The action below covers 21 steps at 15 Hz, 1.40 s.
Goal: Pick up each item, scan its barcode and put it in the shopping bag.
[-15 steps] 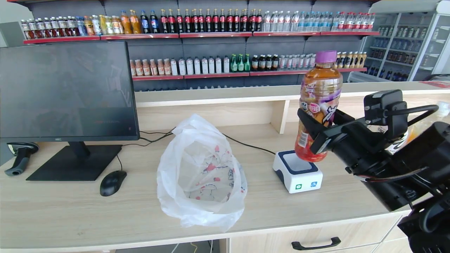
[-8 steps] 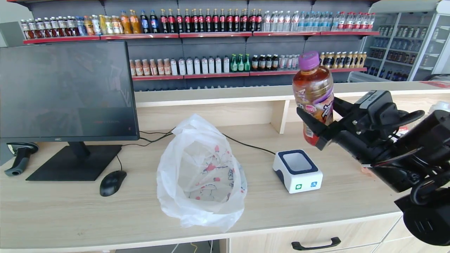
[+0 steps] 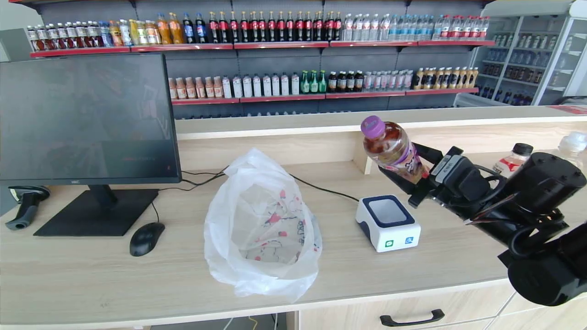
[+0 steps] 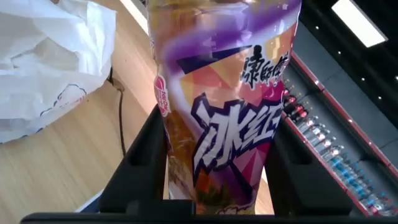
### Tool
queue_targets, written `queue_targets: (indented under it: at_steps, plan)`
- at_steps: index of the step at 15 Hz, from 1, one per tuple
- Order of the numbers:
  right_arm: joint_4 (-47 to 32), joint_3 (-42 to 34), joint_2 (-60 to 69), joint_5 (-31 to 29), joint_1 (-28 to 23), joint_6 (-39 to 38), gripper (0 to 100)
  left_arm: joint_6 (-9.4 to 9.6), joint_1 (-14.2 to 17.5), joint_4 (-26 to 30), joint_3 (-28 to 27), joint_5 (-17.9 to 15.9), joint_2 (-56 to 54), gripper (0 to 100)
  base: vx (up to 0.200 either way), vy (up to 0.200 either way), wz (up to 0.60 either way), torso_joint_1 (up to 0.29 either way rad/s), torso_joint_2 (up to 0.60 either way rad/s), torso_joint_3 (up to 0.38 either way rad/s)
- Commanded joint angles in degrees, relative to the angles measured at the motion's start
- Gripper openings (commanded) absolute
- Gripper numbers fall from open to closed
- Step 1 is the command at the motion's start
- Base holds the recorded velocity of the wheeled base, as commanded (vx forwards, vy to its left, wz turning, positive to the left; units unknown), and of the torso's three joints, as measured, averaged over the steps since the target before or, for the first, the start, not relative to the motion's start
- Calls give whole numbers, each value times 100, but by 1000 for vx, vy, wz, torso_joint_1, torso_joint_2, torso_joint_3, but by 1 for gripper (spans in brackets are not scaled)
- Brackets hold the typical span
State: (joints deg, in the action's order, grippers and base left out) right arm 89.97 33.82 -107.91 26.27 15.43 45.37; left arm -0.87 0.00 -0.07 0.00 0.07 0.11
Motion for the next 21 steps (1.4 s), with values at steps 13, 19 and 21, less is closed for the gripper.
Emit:
queue_targets:
  at_steps: [13, 19, 21]
  plan:
    - [3, -24, -749, 1381, -304, 1026, 0, -1, 0, -1, 0, 1, -2, 100, 0, 0, 0, 0, 0, 0]
    - [3, 37, -784, 1390, -339, 1000, 0, -1, 0, -1, 0, 1, -2, 100, 0, 0, 0, 0, 0, 0]
    - [3, 11, -775, 1390, -348, 991, 0, -1, 0, -1, 0, 1, -2, 100, 0, 0, 0, 0, 0, 0]
